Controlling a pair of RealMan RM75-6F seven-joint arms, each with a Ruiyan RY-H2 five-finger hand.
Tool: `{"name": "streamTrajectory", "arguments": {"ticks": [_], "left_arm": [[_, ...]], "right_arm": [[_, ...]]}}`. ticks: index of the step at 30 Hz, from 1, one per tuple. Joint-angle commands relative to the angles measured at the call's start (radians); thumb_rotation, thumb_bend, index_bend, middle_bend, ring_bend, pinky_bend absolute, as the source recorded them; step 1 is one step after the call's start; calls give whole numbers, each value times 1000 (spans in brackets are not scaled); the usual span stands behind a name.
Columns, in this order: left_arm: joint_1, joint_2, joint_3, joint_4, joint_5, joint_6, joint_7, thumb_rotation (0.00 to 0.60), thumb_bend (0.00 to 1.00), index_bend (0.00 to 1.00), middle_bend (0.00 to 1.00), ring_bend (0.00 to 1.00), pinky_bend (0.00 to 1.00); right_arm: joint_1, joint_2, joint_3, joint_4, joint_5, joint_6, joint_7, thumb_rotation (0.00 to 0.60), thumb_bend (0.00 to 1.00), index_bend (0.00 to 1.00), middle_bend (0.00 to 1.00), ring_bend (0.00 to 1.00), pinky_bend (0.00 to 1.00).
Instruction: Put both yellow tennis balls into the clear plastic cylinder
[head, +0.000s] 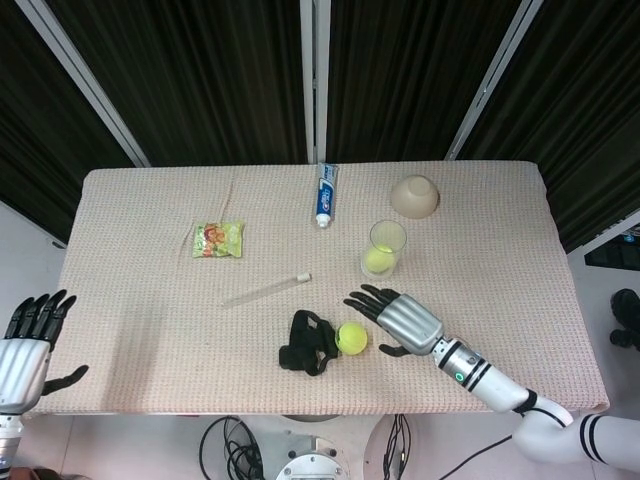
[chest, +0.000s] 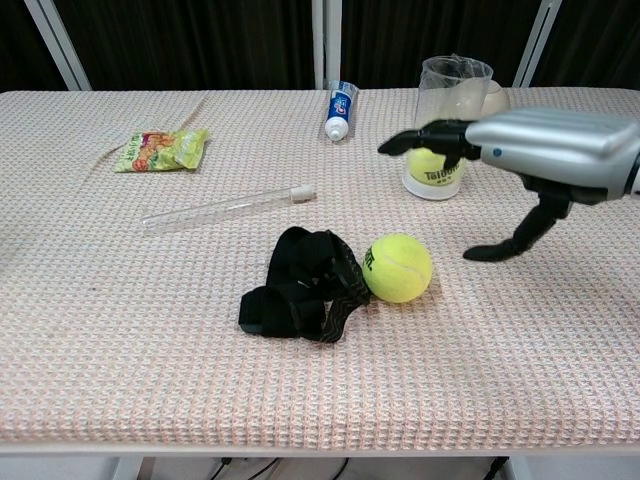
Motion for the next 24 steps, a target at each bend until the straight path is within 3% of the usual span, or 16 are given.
{"name": "streamTrajectory", "arguments": {"ticks": [1, 8, 17, 24], "left_arm": [[1, 2, -1, -1, -1, 2, -2, 600, 36, 16, 0, 0, 0], [0, 9, 3, -1, 1, -5, -2, 600, 39, 16, 0, 0, 0], [3, 17, 5, -5, -7, -11, -21, 600, 38, 15, 0, 0, 0], [4, 22, 3, -3, -9, -9, -31, 600, 39, 15, 0, 0, 0]], "right_arm": [[9, -21, -13, 22, 13, -27, 1, 600, 176, 48, 104, 45, 252], [15, -82, -2, 60, 29, -38, 21, 600, 176, 81, 125, 52, 262], [20, -158, -7, 106, 25, -42, 54, 600, 195, 208, 221, 139, 346], [3, -205, 4, 145, 32, -3, 14, 600, 243, 401, 370, 307, 487]]}}
